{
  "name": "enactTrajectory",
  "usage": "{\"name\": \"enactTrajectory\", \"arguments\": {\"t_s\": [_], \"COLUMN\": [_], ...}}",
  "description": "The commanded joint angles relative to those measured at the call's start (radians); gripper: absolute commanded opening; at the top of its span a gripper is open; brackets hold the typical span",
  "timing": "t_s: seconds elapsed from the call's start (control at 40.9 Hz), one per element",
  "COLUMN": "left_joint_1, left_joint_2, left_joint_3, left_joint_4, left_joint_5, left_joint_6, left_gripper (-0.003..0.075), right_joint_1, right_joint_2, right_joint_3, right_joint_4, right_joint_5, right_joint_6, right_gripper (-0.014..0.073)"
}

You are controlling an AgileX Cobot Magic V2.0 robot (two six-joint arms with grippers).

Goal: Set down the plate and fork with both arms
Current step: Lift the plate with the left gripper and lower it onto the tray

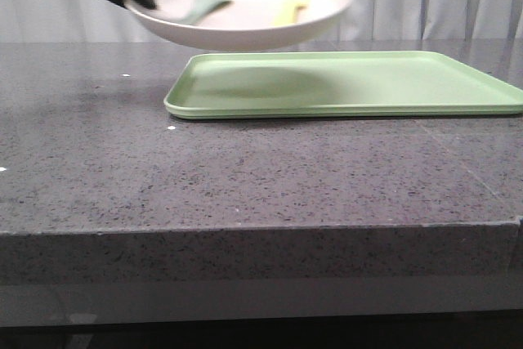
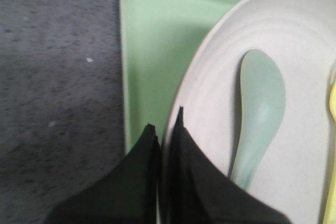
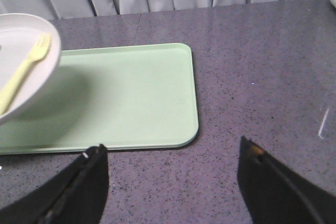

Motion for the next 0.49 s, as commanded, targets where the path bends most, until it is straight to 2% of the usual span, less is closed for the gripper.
{"name": "enactTrajectory", "arguments": {"t_s": [0.0, 0.22, 0.464], "left_joint_1": [-0.062, -0.132, -0.140], "left_joint_2": [-0.004, 0.104, 0.167], "left_joint_3": [-0.071, -0.157, -0.182], "left_joint_4": [-0.053, -0.053, -0.053], "left_joint_5": [-0.099, -0.136, -0.153], "left_joint_6": [-0.035, -0.125, -0.179], "left_gripper": [-0.0018, -0.0018, -0.0018], "right_joint_1": [0.012, 0.019, 0.058], "right_joint_2": [0.010, 0.010, 0.010], "right_joint_3": [-0.038, -0.038, -0.038], "right_joint_4": [-0.002, -0.002, -0.002], "right_joint_5": [-0.077, -0.077, -0.077], "right_joint_6": [-0.009, -0.009, -0.009], "right_gripper": [0.0543, 0.0543, 0.0543]}}
